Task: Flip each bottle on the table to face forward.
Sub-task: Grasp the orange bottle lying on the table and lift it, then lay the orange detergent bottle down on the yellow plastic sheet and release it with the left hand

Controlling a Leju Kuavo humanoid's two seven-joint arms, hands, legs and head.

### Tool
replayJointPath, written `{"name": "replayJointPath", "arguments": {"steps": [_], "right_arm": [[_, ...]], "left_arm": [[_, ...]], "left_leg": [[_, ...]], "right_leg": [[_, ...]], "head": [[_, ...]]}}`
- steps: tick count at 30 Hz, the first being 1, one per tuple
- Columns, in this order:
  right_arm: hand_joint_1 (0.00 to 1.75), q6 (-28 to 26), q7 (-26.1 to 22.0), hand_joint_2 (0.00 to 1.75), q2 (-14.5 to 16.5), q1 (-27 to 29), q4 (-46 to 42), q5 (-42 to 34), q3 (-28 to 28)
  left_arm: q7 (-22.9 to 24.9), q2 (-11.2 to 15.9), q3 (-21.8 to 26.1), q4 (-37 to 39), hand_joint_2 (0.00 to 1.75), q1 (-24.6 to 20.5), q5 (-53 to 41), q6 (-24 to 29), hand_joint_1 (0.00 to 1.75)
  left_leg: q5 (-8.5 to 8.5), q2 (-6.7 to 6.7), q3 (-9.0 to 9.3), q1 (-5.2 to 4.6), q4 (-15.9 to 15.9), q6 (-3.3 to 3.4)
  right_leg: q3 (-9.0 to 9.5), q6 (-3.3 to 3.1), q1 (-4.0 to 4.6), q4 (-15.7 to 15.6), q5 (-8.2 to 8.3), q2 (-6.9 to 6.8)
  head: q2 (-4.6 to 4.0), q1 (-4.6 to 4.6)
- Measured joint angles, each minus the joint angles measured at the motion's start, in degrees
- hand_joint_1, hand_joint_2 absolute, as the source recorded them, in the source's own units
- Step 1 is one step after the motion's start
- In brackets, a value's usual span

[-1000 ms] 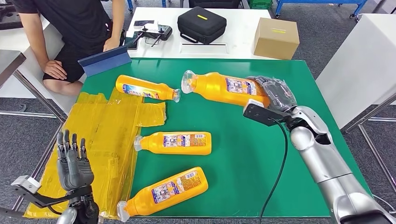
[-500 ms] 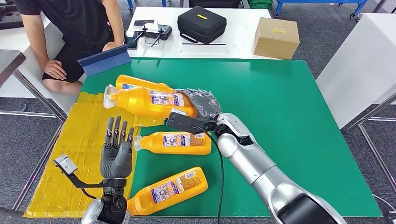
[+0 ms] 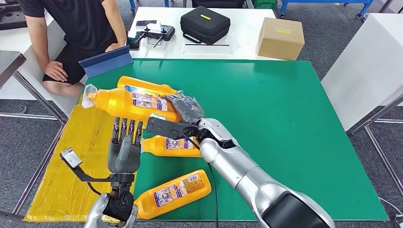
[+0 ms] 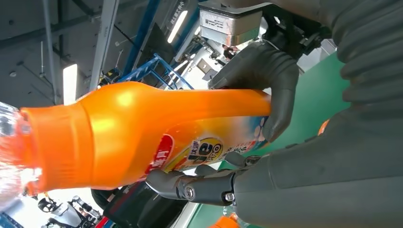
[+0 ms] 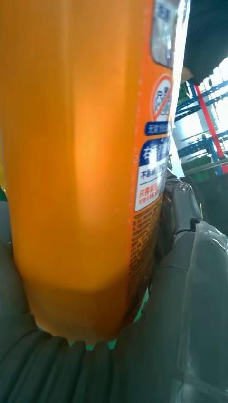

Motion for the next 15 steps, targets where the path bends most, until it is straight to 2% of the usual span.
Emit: {"name": "replayJointPath", "arguments": {"steps": [7, 15], "right_arm": [[1.71, 0.79, -0.46, 1.75, 2.66, -1.53, 3.58, -1.39, 2.22], [1.69, 2.53, -0.72, 1.75, 3.19, 0.81, 0.36, -2.64, 9.91]], "left_arm": [[-2.02, 0.02, 1.27, 1.75, 1.75, -0.87, 1.43, 1.01, 0.0], [-3.74, 0.06, 5.2, 2.1, 1.75, -0.71, -0.08, 2.7, 0.0]], "left_leg": [[0.0, 0.01, -0.05, 0.01, 0.0, -0.01], [0.0, 0.0, -0.07, 0.01, 0.0, -0.01]], "right_leg": [[-0.05, 0.0, 0.0, 0.01, 0.0, 0.01], [-0.08, -0.01, -0.01, 0.0, -0.01, 0.0]], "head": [[0.0, 0.02], [0.0, 0.02]]}}
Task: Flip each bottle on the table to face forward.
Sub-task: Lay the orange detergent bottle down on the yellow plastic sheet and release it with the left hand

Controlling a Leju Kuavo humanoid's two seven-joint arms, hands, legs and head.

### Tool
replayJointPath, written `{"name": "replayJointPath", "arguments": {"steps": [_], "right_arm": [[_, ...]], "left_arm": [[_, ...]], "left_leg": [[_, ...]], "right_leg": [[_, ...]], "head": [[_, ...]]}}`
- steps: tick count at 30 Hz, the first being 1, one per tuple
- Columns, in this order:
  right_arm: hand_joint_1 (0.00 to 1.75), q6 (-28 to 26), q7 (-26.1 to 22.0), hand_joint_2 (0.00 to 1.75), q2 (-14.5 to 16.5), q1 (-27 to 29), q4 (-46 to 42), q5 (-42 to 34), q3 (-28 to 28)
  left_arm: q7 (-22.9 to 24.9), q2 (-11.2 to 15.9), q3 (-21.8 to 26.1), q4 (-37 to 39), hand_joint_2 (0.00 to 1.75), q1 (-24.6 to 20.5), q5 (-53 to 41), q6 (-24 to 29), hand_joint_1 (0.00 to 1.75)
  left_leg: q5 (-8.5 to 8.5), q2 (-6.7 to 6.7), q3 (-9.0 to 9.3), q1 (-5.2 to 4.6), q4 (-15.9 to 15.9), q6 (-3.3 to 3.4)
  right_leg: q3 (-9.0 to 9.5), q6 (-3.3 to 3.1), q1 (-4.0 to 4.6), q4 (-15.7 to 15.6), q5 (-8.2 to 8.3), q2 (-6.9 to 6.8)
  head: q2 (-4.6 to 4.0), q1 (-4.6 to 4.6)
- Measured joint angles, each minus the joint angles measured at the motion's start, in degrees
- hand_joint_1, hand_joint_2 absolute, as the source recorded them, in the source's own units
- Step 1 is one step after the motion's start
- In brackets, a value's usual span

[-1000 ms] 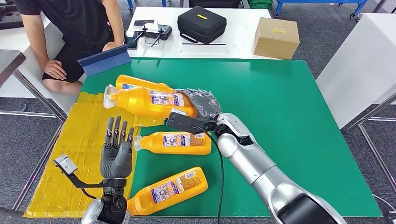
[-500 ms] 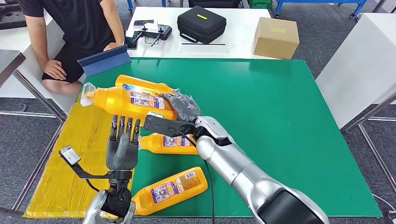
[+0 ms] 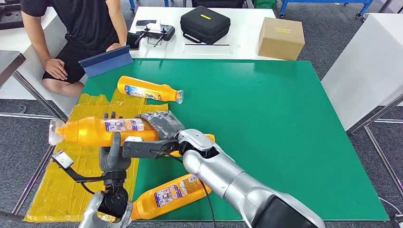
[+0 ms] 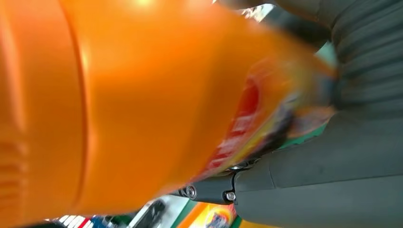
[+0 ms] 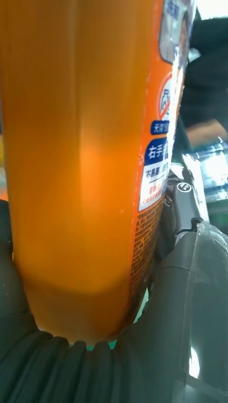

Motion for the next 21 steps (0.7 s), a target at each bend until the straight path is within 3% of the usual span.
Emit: {"name": "replayJointPath", "arguments": {"steps": [12, 16, 17, 21], "right_arm": [[1.68, 1.24, 1.02, 1.75, -4.54, 4.68, -9.01, -2.61, 7.33], [1.68, 1.24, 1.93, 1.75, -5.84, 5.78, -11.32, -2.88, 7.83], [1.69, 1.24, 2.24, 1.75, -6.16, 6.12, -11.85, -2.87, 7.84], [1.69, 1.24, 2.81, 1.75, -7.19, 7.04, -13.54, -2.7, 7.8]], "left_arm": [[-1.2, -0.01, 3.16, -1.9, 1.75, 4.44, -2.41, -0.11, 0.0], [-1.31, -0.22, 3.37, -2.67, 1.75, 5.11, -2.97, 0.02, 1.68], [-1.31, -0.32, 3.49, -2.91, 1.75, 5.23, -3.08, 0.03, 1.75], [-1.33, -0.66, 3.95, -3.97, 1.75, 5.64, -3.32, 0.02, 1.75]], "left_leg": [[0.0, -0.01, -0.02, -0.01, 0.0, 0.0], [0.0, -0.01, -0.02, -0.01, 0.0, 0.0], [0.0, -0.01, -0.02, -0.01, 0.0, 0.0], [0.0, 0.01, -0.02, -0.01, 0.0, 0.0]], "right_leg": [[-0.04, -0.01, -0.01, -0.02, -0.01, 0.0], [-0.04, -0.01, 0.0, -0.02, 0.0, 0.0], [-0.04, -0.01, 0.0, -0.02, 0.0, 0.0], [-0.05, -0.01, 0.0, -0.02, 0.0, 0.0]], "head": [[0.0, -0.01], [0.0, -0.01], [0.0, -0.01], [0.0, -0.01]]}}
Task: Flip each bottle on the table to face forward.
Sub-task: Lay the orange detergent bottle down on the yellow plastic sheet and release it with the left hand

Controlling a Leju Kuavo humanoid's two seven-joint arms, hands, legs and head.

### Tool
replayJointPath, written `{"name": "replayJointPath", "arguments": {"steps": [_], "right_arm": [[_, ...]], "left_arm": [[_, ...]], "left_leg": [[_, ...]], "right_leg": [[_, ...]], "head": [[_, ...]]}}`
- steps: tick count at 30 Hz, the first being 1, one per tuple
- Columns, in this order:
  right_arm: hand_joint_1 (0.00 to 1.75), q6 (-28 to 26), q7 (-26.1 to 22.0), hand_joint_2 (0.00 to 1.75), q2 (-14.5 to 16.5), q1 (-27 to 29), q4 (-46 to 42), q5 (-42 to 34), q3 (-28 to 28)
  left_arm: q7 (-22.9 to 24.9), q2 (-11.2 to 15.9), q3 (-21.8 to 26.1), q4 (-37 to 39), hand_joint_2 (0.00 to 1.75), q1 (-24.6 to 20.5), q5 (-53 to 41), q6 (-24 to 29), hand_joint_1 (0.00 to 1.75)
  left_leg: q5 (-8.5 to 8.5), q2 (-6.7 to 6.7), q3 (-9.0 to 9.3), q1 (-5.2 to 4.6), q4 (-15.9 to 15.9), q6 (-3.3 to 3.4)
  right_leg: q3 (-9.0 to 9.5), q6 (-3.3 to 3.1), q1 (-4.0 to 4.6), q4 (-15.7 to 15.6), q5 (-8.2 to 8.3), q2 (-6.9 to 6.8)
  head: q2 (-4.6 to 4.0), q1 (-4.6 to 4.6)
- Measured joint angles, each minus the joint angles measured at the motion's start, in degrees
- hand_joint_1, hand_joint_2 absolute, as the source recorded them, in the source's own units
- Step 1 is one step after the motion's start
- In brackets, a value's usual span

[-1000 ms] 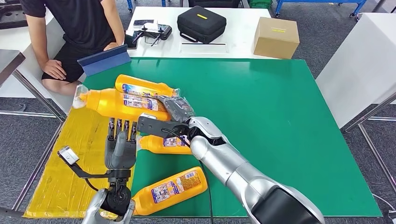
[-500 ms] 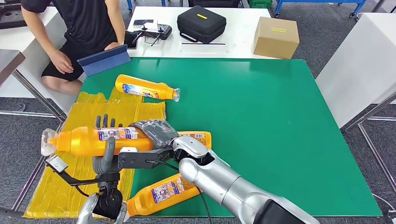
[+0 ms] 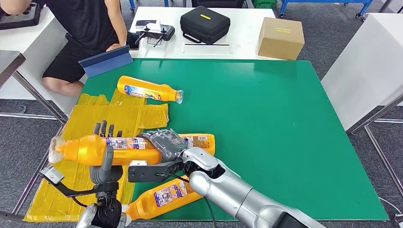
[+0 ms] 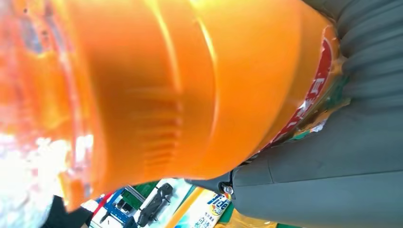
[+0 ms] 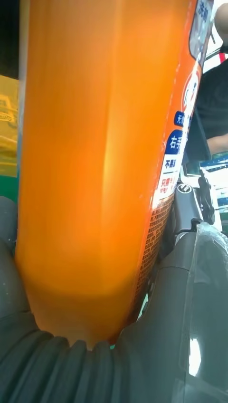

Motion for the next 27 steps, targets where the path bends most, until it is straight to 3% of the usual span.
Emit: {"name": "replayJointPath", "arguments": {"steps": [19, 20, 21, 23, 24, 25, 27], "right_arm": [[1.7, 0.38, 0.75, 1.75, -0.97, 0.73, -3.55, 0.49, -0.01], [1.61, 0.39, 0.8, 1.75, -0.98, 0.73, -3.57, 0.47, -0.01], [1.21, 0.39, 0.87, 1.75, -0.98, 0.74, -3.6, 0.43, -0.01], [0.35, 0.38, 1.03, 0.87, -1.0, 0.77, -3.67, 0.33, -0.01], [0.02, 0.31, 1.03, 0.44, -1.02, 0.85, -3.73, 0.3, -0.02], [0.0, 0.2, 0.97, 0.0, -1.05, 1.01, -3.82, 0.26, -0.02], [0.0, -0.22, 0.69, 0.0, -1.19, 1.56, -4.17, 0.09, -0.03]], "left_arm": [[0.64, -0.9, 0.73, -3.1, 1.75, 0.8, -0.35, 0.45, 1.75], [0.7, -0.92, 0.74, -3.13, 1.75, 0.8, -0.39, 0.45, 1.75], [0.77, -0.94, 0.75, -3.17, 1.75, 0.81, -0.44, 0.44, 1.75], [0.85, -0.97, 0.75, -3.2, 1.75, 0.8, -0.55, 0.44, 1.75], [0.93, -0.99, 0.78, -3.22, 1.75, 0.76, -0.6, 0.44, 1.75], [1.04, -1.0, 0.81, -3.23, 1.75, 0.67, -0.64, 0.45, 1.75], [1.27, -0.99, 1.1, -3.25, 1.75, 0.4, -0.71, 0.53, 1.75]], "left_leg": [[0.0, -0.01, 0.0, 0.0, 0.0, 0.0], [0.0, -0.01, 0.0, 0.0, 0.0, 0.0], [0.0, -0.01, 0.0, 0.0, 0.0, 0.0], [0.0, -0.01, 0.0, 0.0, 0.0, 0.0], [0.0, -0.01, 0.0, 0.0, 0.0, 0.0], [0.0, -0.01, 0.0, 0.0, 0.0, 0.0], [0.0, -0.01, 0.0, 0.0, 0.0, 0.0]], "right_leg": [[0.0, 0.0, 0.0, 0.0, 0.0, 0.0], [0.0, 0.0, 0.0, 0.0, 0.0, 0.0], [-0.01, 0.0, 0.0, 0.0, 0.0, 0.0], [-0.01, 0.0, 0.0, 0.0, 0.0, 0.0], [-0.01, 0.0, 0.0, 0.0, 0.0, 0.0], [0.0, 0.0, 0.0, 0.0, 0.0, 0.0], [0.0, 0.0, 0.0, 0.0, 0.0, 0.0]], "head": [[0.0, 0.0], [0.0, 0.0], [0.0, 0.0], [0.0, 0.0], [0.0, 0.01], [0.0, 0.01], [0.0, 0.01]]}}
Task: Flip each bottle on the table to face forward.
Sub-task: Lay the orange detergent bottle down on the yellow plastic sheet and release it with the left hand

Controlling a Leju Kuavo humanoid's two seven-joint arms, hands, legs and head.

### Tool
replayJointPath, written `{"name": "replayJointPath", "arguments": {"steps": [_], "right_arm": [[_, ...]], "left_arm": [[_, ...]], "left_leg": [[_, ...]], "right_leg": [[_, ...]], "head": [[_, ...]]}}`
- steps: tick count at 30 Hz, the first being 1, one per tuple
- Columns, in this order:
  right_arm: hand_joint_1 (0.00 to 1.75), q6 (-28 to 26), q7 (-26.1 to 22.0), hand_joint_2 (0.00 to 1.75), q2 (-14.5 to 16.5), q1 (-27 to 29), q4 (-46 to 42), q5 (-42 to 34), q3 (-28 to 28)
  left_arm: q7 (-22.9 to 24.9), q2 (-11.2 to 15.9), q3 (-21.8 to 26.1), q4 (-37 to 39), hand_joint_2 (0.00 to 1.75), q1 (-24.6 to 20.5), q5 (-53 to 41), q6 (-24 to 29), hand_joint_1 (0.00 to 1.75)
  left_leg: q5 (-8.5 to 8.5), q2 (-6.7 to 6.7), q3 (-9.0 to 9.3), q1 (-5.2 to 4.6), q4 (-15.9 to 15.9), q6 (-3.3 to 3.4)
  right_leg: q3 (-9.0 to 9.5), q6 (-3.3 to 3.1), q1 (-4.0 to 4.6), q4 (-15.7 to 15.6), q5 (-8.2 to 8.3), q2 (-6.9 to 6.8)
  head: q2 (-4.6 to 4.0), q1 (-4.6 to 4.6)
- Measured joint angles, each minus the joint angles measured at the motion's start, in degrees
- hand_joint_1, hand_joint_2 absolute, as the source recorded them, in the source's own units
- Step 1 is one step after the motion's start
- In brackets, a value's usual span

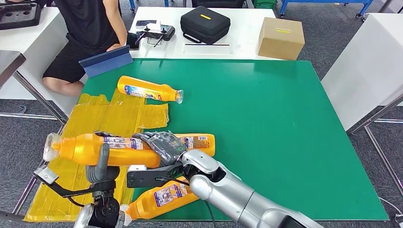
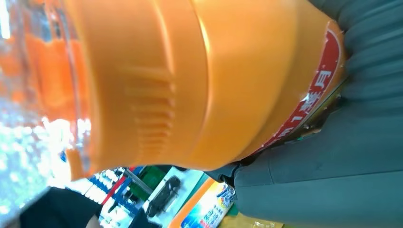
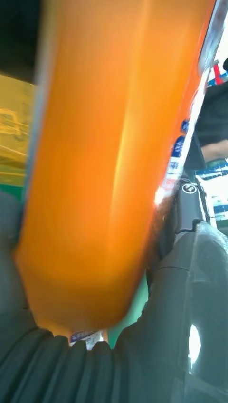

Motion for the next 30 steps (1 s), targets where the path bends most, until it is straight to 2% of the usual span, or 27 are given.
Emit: {"name": "replayJointPath", "arguments": {"steps": [6, 19, 22, 25, 27, 30], "right_arm": [[0.0, -0.88, -0.67, 0.0, -1.04, 1.31, -2.81, -0.89, -1.0], [0.0, -1.4, -0.4, 0.0, -3.68, 3.81, -10.36, 2.21, -6.07], [0.0, -1.71, 0.41, 0.0, -5.7, 6.11, -15.06, 5.48, -10.23], [0.0, -1.39, 0.46, 0.0, -6.37, 7.46, -17.17, 7.34, -12.5], [0.0, -0.73, 0.15, 0.0, -6.49, 7.92, -17.96, 7.8, -13.33], [0.0, 0.71, -0.74, 0.0, -6.48, 8.11, -18.57, 7.52, -13.91]], "left_arm": [[0.13, 0.0, 1.02, -0.24, 1.75, -0.64, -0.36, 0.17, 1.75], [-0.35, 0.1, 1.61, -0.76, 1.75, -1.31, -1.33, 1.48, 1.75], [-4.29, 1.04, 2.19, -1.28, 1.75, -2.84, -14.2, 8.55, 1.75], [-7.14, 2.11, 3.09, -1.84, 1.75, -5.16, -28.8, 16.62, 1.75], [-7.29, 3.11, 3.98, -1.96, 1.75, -7.53, -38.21, 22.01, 1.75], [-4.64, 5.48, 5.37, -0.66, 1.75, -13.12, -54.68, 30.05, 1.75]], "left_leg": [[0.0, 0.0, 0.0, 0.0, 0.0, 0.0], [0.0, -0.01, 0.0, -0.01, 0.01, 0.0], [0.0, -0.01, 0.0, 0.0, 0.01, 0.0], [0.02, -0.01, 0.0, 0.0, 0.01, -0.02], [0.04, -0.01, 0.0, 0.02, 0.01, -0.05], [0.1, -0.06, 0.01, 0.05, 0.01, -0.12]], "right_leg": [[0.0, 0.0, 0.0, 0.0, 0.0, 0.0], [0.0, 0.0, 0.0, -0.01, 0.0, -0.01], [0.01, 0.0, 0.0, 0.0, 0.01, -0.01], [0.01, 0.0, 0.01, 0.01, 0.01, -0.01], [0.0, 0.0, 0.01, 0.01, 0.02, -0.01], [0.02, -0.01, 0.02, 0.03, 0.02, -0.04]], "head": [[0.0, 0.01], [0.0, -0.01], [0.0, 0.0], [0.0, 0.0], [0.0, 0.01], [0.0, 0.0]]}}
